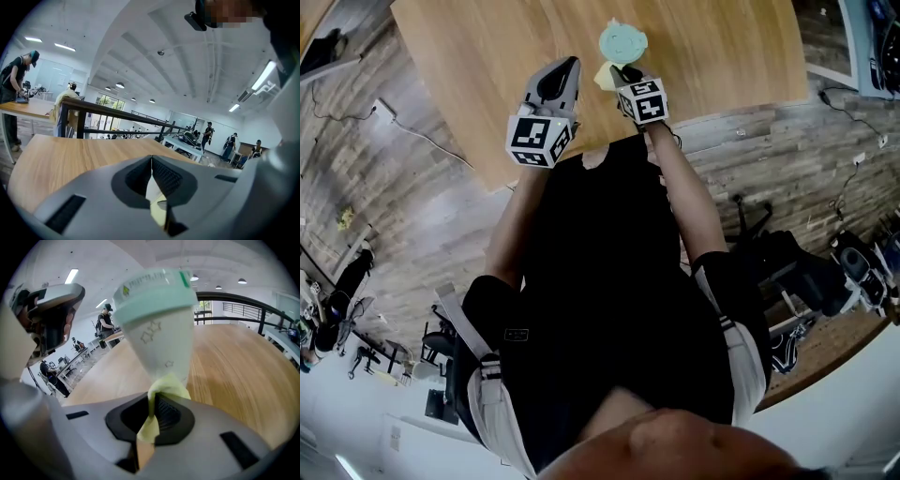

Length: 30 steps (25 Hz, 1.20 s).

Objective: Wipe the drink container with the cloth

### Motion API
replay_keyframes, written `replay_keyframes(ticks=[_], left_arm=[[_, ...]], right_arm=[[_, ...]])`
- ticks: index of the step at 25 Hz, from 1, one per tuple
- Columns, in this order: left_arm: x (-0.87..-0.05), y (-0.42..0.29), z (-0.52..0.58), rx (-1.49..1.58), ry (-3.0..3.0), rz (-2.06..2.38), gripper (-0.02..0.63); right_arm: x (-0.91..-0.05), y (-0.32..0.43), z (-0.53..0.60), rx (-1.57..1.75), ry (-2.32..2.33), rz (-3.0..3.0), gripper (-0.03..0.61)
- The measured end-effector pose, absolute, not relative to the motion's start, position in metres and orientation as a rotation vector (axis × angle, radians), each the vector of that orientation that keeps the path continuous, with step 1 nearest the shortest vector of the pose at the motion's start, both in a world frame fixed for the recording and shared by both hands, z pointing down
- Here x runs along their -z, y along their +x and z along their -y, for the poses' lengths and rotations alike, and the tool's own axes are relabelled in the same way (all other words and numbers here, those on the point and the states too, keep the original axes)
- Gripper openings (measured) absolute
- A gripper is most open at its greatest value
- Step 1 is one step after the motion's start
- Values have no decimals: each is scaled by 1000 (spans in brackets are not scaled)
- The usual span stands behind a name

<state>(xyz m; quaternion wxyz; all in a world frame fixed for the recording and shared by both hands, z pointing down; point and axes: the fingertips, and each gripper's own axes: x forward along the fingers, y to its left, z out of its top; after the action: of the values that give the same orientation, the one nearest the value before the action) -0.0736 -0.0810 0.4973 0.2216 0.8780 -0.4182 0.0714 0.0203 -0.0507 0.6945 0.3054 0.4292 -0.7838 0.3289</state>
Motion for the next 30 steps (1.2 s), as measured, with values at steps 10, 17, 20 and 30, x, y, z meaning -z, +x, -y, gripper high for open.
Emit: replay_keyframes(ticks=[10,17,20,30], left_arm=[[-484,-86,71,-145,2445,1144,23],[-486,-98,71,-137,2443,1134,23],[-486,-104,72,-138,2440,1143,23],[-494,-120,68,-143,2412,1158,23]], right_arm=[[-619,7,48,-813,1229,2162,41],[-637,-12,62,-848,1248,2126,41],[-655,-13,63,-888,1260,2083,41],[-709,-1,62,-1052,1362,1931,41]])
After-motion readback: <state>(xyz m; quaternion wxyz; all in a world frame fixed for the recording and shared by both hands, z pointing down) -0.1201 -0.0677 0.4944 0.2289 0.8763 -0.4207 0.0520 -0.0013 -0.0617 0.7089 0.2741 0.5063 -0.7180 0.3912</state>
